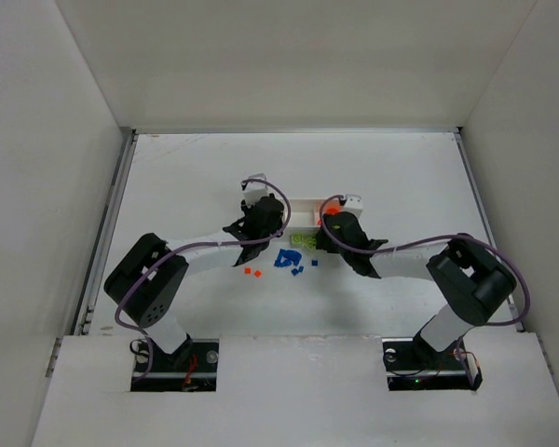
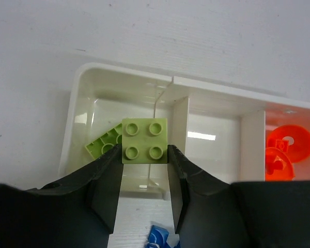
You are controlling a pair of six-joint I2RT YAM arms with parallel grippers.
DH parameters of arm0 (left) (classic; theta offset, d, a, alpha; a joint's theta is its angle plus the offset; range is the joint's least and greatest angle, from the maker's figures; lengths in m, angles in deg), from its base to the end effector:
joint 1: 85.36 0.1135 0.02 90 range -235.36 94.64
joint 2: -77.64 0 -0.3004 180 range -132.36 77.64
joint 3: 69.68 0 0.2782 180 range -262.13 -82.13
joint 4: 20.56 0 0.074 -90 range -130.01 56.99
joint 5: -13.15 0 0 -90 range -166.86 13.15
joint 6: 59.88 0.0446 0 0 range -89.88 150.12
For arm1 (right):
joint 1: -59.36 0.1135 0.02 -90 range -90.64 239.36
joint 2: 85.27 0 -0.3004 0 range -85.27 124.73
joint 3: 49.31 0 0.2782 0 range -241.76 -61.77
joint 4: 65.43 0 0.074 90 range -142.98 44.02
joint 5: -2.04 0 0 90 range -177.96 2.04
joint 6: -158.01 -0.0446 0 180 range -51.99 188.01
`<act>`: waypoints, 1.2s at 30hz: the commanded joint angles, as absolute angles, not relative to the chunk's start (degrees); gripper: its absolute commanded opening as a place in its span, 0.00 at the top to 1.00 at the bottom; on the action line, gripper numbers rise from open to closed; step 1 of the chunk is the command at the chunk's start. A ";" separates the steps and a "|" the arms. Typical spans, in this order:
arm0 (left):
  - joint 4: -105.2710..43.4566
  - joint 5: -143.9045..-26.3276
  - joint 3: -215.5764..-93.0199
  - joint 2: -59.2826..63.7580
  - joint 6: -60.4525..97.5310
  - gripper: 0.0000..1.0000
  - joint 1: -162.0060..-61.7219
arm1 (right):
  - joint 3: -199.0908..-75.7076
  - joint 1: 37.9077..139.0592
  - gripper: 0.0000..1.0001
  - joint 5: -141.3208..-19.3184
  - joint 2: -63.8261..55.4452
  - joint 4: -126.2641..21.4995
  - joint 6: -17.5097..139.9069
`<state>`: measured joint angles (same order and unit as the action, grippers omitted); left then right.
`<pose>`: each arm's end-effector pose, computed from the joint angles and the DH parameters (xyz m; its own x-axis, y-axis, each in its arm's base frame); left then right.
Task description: Sort the legos into containers by color
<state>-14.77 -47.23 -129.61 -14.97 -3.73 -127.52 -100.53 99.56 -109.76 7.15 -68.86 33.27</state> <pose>0.2879 -0.2309 0.2124 -0.4214 -0.2716 -0.8652 0.0265 0.9500 -0.3111 0.2652 0.2024 0.1597 -0.5982 0.1872 -0.7792 -0.0416 0.9637 0.2635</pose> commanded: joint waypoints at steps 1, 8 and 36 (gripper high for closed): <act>-12.80 -47.32 -131.26 -14.12 -2.66 0.63 -127.33 | -99.13 99.74 0.53 -112.22 3.95 -70.73 33.03; -12.71 -46.71 -129.07 -9.11 -2.58 0.55 -127.94 | -95.08 100.88 0.53 -113.36 -4.22 -68.71 32.33; -19.47 -37.92 -102.08 21.66 -12.77 0.59 -136.91 | -130.84 108.62 0.50 -106.51 18.96 -65.20 34.53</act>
<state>-18.31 -40.76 -102.40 20.41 -10.41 -136.43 -126.54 107.69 -107.93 17.80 -63.65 34.71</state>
